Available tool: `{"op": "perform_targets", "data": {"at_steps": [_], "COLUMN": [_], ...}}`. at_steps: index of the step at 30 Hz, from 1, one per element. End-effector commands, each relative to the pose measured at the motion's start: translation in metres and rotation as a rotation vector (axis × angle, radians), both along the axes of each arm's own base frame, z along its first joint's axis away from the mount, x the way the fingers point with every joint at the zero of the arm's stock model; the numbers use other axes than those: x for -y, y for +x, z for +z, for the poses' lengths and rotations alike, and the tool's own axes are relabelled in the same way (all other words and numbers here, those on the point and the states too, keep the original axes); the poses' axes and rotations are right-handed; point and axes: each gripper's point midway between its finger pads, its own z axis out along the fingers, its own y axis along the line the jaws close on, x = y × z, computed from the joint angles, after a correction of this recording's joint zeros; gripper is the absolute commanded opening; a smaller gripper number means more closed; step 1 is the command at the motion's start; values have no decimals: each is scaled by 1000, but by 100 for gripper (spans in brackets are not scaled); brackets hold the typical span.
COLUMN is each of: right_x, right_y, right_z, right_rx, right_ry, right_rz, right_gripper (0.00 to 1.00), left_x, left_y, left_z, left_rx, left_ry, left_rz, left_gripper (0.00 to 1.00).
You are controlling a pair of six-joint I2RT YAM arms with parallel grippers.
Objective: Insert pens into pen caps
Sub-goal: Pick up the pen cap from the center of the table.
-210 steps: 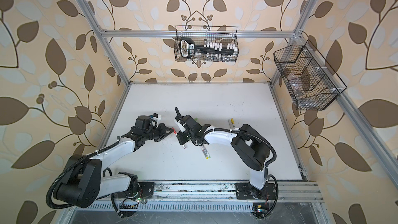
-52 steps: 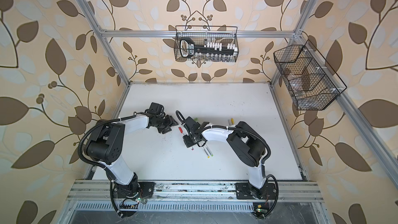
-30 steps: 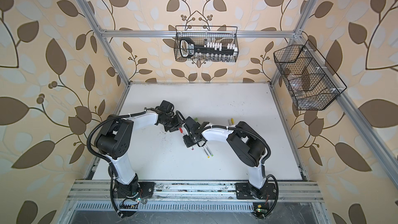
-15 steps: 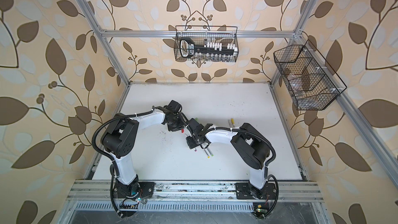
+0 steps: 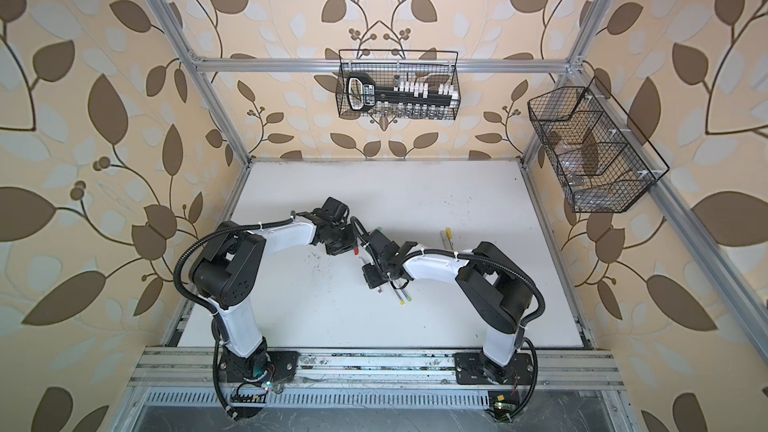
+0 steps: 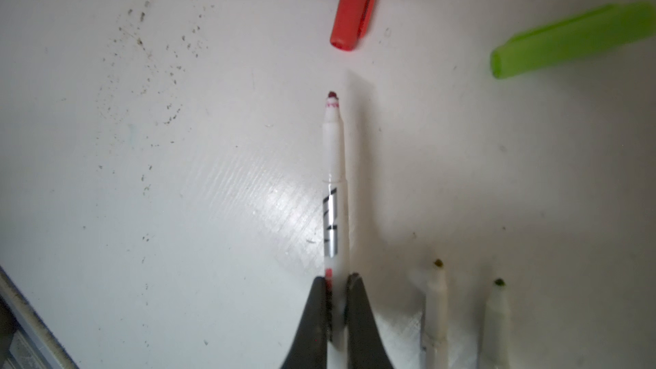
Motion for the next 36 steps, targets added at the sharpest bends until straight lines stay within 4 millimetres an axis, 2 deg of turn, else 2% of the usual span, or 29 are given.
{"op": "perform_targets", "data": {"at_steps": [1, 5, 12, 19, 23, 26, 36], "right_x": [-10, -19, -48, -81, -102, -111, -112], "right_y": [2, -1, -10, -22, -32, -33, -29], "right_z": [19, 29, 47, 57, 61, 65, 51], "right_rx": [65, 98, 164, 174, 161, 148, 95], "right_ry": [61, 85, 143, 205, 248, 280, 265], "right_rz": [28, 69, 142, 199, 241, 238, 221], "right_gripper": [8, 8, 8, 8, 8, 8, 8], "left_x": [-13, -25, -83, -124, -131, -124, -117], "left_y": [-37, -44, -58, -61, -57, -54, -55], "left_z": [-23, -3, 40, 71, 80, 87, 98], "left_rx": [-82, 1, 145, 243, 268, 302, 338], "left_ry": [22, -19, -85, -149, -247, -306, -359], "left_rz": [4, 35, 170, 238, 253, 235, 202], "left_gripper": [7, 8, 10, 11, 10, 10, 10]}}
